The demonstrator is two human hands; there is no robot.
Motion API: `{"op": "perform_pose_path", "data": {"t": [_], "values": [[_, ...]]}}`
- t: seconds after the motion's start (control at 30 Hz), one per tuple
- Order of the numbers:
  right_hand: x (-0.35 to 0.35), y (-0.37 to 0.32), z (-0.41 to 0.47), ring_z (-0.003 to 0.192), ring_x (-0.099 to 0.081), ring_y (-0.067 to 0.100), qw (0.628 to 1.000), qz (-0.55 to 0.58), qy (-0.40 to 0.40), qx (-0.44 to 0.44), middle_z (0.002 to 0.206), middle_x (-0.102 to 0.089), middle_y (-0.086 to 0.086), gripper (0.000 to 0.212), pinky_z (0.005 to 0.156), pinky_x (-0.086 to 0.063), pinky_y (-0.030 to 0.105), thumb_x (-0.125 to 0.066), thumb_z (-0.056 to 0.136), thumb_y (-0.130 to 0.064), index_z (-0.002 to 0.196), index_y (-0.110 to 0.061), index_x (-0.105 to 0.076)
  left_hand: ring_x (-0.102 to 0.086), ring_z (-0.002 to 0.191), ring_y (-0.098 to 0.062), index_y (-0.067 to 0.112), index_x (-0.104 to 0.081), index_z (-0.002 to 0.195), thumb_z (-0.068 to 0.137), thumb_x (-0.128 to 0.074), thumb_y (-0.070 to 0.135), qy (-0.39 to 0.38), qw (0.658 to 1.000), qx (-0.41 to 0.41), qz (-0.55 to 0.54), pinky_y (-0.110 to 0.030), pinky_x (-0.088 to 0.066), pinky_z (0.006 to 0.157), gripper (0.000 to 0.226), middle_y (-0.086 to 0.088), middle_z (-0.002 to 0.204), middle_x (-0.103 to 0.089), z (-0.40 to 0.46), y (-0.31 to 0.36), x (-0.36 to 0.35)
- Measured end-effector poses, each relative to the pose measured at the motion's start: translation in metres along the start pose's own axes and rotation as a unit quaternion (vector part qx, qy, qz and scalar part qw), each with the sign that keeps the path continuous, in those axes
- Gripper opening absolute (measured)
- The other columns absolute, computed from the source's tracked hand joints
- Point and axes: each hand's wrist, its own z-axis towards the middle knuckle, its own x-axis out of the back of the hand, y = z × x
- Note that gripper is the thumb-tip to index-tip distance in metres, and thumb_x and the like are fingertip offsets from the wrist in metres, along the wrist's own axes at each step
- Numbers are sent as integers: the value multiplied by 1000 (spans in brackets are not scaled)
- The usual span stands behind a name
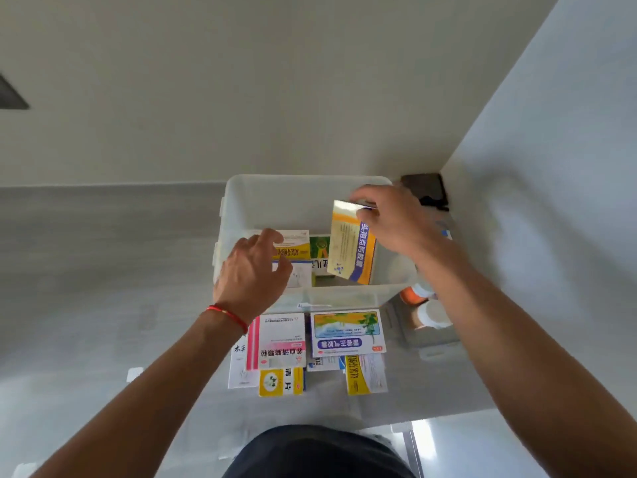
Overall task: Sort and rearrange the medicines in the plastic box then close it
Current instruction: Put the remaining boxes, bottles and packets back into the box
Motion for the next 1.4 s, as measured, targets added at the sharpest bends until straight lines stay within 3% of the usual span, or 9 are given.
{"op": "perform_pose_path", "data": {"t": [0.2, 0.37, 0.5, 0.8, 0.93, 1.07, 1.17, 1.3, 1.4], "values": [[-58, 15, 54, 86, -62, 24, 970, -162, -181, 23, 108, -69, 9, 34, 67, -45, 32, -58, 92, 6, 115, -18, -68, -64, 92, -23, 24, -52, 115, 90, -53, 33, 18, 997, 30, 63, -40, -57, 72, 27, -2, 98, -71, 1, -1, -10], [-80, 32, 68, 100, -66, 30, 963, -198, -180, 38, 111, -68, 12, 37, 90, -56, 41, -57, 89, 11, 121, -8, -65, -62, 88, -21, 22, -54, 110, 90, -53, 30, 22, 996, 35, 80, -35, -53, 67, 22, 1, 96, -69, 2, 2, -11], [-92, 43, 54, 73, -59, 19, 945, -240, -224, 13, 82, -57, 2, 26, 71, -51, 33, -58, 92, 7, 115, -4, -65, -60, 86, -20, 21, -56, 108, 88, -53, 26, 17, 995, 35, 88, -29, -42, 63, 21, 1, 94, -69, 4, 2, -13], [-102, 23, 46, 112, -58, 24, 851, -292, -435, 23, 150, -48, 6, 79, 80, -49, 32, -47, 98, -3, 163, -34, -14, -60, 79, -23, 20, -55, 102, 88, -52, 27, 7, 996, 42, 83, -33, -51, 63, 16, 1, 86, -70, 6, 0, -14], [-84, 17, 38, 118, -60, 24, 902, -221, -370, 9, 146, -53, 6, 65, 85, -50, 32, -50, 102, -8, 160, -27, -30, -62, 80, -24, 21, -57, 105, 86, -55, 26, 13, 996, 38, 75, -32, -50, 64, 20, -1, 88, -70, 6, 1, -12], [-43, 8, -12, 110, -68, 17, 987, -15, -119, 111, 132, -68, 3, 35, 91, -57, 32, -52, 105, -19, 139, -19, -59, -70, 94, -17, 14, -61, 119, 84, -62, 12, 10, 991, -18, -130, -38, -60, 83, 35, -3, 99, -72, -2, 10, 12], [-19, 0, -84, 81, -69, 2, 968, 170, 58, 176, 102, -72, -15, 21, 72, -58, 19, -54, 103, -27, 116, -21, -69, -71, 88, -14, 10, -67, 104, 81, -57, 1, 113, 967, -59, -220, -27, -59, 77, 27, 1, 93, -72, -28, 11, 38], [-43, -3, -158, 78, -71, 8, 949, 303, -16, 89, 88, -71, -21, 16, 65, -60, 25, -58, 98, -29, 98, -20, -72, -70, 77, -10, 22, -61, 84, 88, -57, 16, 131, 966, -9, -221, -17, -56, 67, 8, 14, 82, -70, -91, 0, 34], [-86, 9, -176, 99, -69, 9, 974, 202, -100, -31, 109, -71, -13, 14, 82, -60, 30, -63, 99, -22, 112, -19, -69, -69, 74, -8, 19, -63, 81, 89, -64, 2, 62, 972, 121, -191, -11, -54, 61, 19, 14, 80, -69, -119, -19, 1]]}}
